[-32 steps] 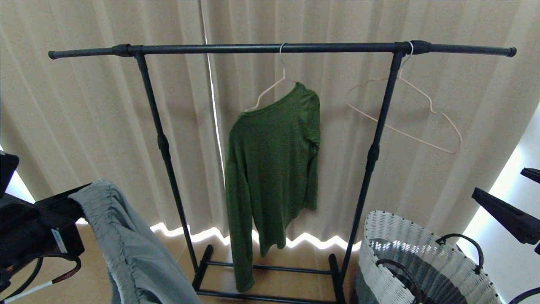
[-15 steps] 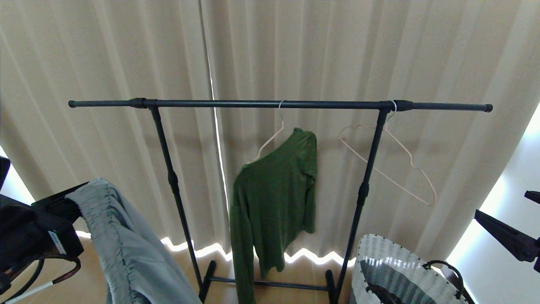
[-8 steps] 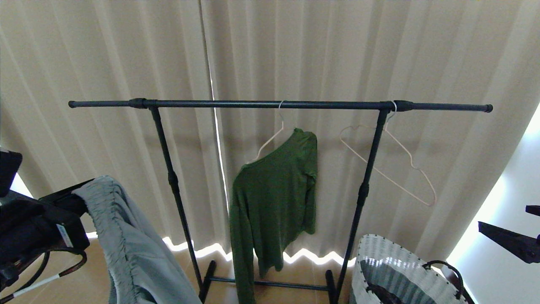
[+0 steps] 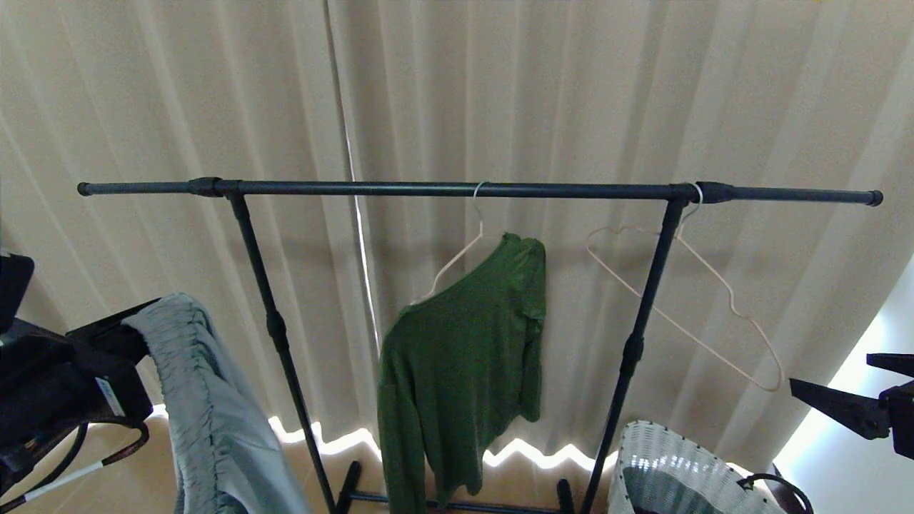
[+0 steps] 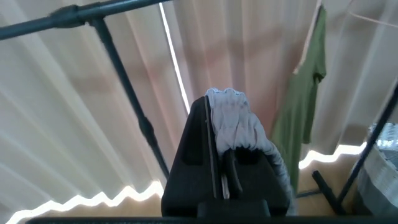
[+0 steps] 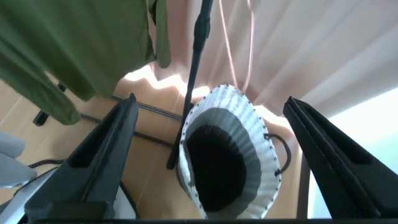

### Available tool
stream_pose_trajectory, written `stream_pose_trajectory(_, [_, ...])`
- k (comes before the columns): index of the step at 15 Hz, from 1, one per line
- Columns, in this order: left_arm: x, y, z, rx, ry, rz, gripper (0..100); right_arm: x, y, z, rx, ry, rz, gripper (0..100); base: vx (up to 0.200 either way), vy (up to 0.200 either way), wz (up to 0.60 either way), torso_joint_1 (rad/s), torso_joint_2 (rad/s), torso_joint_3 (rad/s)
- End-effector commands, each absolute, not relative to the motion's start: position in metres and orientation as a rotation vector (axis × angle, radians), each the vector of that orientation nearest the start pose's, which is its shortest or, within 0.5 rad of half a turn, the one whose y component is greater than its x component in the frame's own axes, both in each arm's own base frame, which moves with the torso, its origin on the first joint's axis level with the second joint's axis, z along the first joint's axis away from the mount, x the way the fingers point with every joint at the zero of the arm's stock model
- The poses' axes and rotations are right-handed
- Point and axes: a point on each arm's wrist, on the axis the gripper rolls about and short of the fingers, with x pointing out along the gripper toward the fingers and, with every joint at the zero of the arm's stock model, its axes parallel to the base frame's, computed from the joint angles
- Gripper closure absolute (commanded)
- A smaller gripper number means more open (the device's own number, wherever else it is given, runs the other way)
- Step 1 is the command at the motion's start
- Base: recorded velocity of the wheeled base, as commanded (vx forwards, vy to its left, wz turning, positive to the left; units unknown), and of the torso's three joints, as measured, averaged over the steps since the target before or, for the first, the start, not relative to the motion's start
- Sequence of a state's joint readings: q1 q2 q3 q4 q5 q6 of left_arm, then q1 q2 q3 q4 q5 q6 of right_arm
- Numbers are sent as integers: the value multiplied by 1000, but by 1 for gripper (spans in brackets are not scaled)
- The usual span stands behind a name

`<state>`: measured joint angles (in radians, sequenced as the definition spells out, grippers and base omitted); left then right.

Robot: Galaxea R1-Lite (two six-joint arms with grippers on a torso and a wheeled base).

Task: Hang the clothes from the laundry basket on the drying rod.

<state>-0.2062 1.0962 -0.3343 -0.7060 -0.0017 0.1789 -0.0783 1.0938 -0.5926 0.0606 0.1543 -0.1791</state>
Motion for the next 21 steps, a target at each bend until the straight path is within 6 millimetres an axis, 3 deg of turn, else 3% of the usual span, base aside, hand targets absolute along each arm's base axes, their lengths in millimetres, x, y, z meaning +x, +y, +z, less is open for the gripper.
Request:
stream_pose_trajectory(1, [141,-29,194,185,39,-212,100,141,-8,193,-108,560,125,0,0,0,0,0,0,0])
stream_pose_trajectory(8, [135,-29,193,186,25,-226,100,159,-10,194,-99,579,129,0,0,0,0,0,0,0])
stream_pose_trajectory(12, [134,-28,194,185,18,-225,100,192,-12,196,-89,618,136,0,0,0,0,0,0,0])
stream_pose_trajectory(15, [126,-27,200,181,-23,-223,100,223,-14,187,-72,677,149,0,0,0,0,0,0,0])
stream_pose_trajectory(18, [121,-26,203,179,-48,-224,100,236,-14,179,-59,708,177,0,0,0,0,0,0,0])
stream_pose_trajectory(21, [119,-25,204,178,-56,-223,100,262,-16,165,-60,697,181,0,0,0,0,0,0,0])
